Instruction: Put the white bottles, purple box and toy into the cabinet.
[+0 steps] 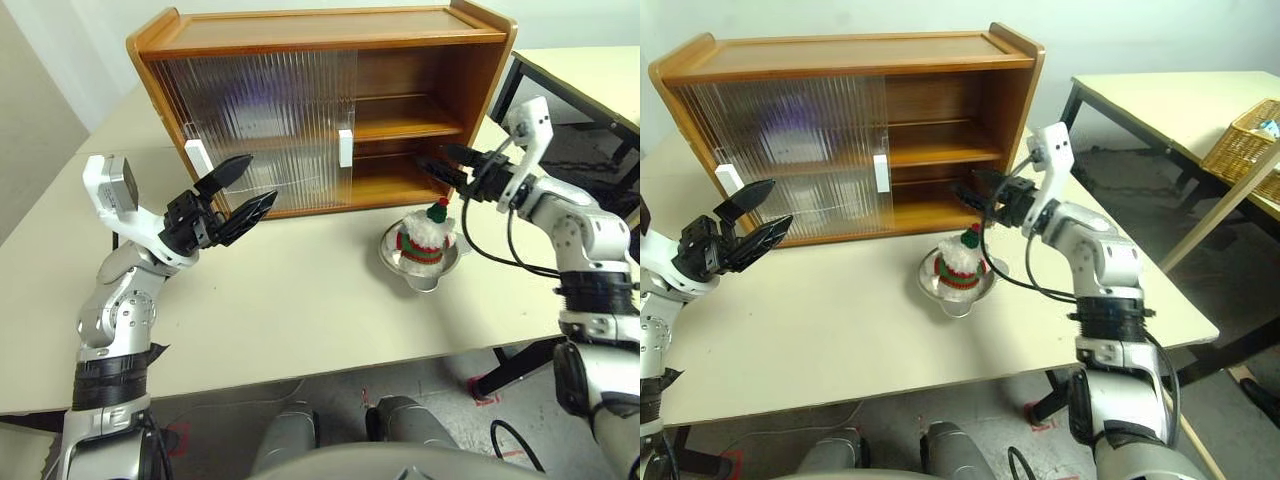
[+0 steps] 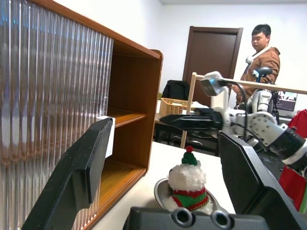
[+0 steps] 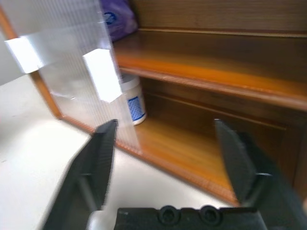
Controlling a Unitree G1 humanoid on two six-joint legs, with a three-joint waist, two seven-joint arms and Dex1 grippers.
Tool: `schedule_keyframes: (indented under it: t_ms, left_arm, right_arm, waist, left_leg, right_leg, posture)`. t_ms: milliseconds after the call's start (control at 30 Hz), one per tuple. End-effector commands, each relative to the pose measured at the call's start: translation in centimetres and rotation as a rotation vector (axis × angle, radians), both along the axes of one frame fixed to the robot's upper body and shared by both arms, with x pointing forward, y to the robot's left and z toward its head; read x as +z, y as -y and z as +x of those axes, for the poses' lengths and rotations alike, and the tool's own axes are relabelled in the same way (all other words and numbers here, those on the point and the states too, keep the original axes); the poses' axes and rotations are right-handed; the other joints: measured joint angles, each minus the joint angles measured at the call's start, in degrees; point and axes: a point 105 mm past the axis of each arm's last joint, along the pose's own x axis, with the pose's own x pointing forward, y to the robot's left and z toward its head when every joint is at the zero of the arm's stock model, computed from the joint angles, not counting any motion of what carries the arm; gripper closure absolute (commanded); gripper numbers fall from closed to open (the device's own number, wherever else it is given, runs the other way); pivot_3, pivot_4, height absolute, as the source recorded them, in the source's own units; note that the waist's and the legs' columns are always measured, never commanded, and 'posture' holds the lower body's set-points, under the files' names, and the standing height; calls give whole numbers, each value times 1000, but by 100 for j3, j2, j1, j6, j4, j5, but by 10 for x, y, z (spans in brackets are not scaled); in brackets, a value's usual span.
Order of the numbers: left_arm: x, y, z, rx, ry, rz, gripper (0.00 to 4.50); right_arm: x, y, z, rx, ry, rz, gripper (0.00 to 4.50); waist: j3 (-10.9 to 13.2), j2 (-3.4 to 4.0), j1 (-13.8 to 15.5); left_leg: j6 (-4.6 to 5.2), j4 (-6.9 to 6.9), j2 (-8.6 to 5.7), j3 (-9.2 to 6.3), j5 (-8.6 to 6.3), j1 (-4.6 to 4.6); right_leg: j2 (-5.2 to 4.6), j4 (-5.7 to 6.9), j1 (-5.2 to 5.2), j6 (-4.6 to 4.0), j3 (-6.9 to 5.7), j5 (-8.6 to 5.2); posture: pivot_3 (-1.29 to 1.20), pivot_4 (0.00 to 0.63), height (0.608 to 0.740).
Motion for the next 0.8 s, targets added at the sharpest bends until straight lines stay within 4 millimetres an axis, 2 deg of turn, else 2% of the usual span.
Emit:
schedule_keyframes:
  t_ms: [33, 267, 400, 567, 800]
  left_arm:
    - [-1, -1, 1, -3, -1, 13, 0]
    - [-2, -1, 1, -6, -4, 14, 0]
    - [-2, -3, 0, -3, -6, 16, 0]
    - [-1, -4, 0, 2, -3, 19, 0]
    - [0, -4, 0, 4, 1, 19, 0]
  right_arm:
    - [-1, 6, -15, 27, -24, 16, 41]
    - [-15, 4, -45, 108, -98, 31, 41]
    - [-36, 1, -62, 142, -156, 5, 41]
    - [-61, 5, -72, 137, -221, -36, 41]
    - [-76, 9, -76, 130, -245, -60, 41]
  waist:
    - [0, -1, -4]
    - [0, -2, -24]
    - [0, -2, -35]
    - [0, -2, -41]
    - [1, -4, -42]
  left_leg:
    - [0, 0, -4, 0, 0, 13]
    - [0, 4, -17, -5, 0, 21]
    - [-3, 3, -19, -6, -1, 16]
    - [-10, -1, -23, -7, -6, 11]
    - [-13, -5, -24, -9, -8, 10]
  right_leg:
    - [0, 0, 12, 3, 1, -2]
    - [-4, 0, 30, 13, 5, -9]
    - [-4, -1, 27, 19, 8, -20]
    - [-8, -3, 23, 24, 9, -32]
    - [-9, -4, 22, 25, 10, -35]
  posture:
    - [-62, 0, 740]
    - [-83, 7, 740]
    - [-79, 8, 740]
    - [-77, 8, 740]
    - [-73, 6, 740]
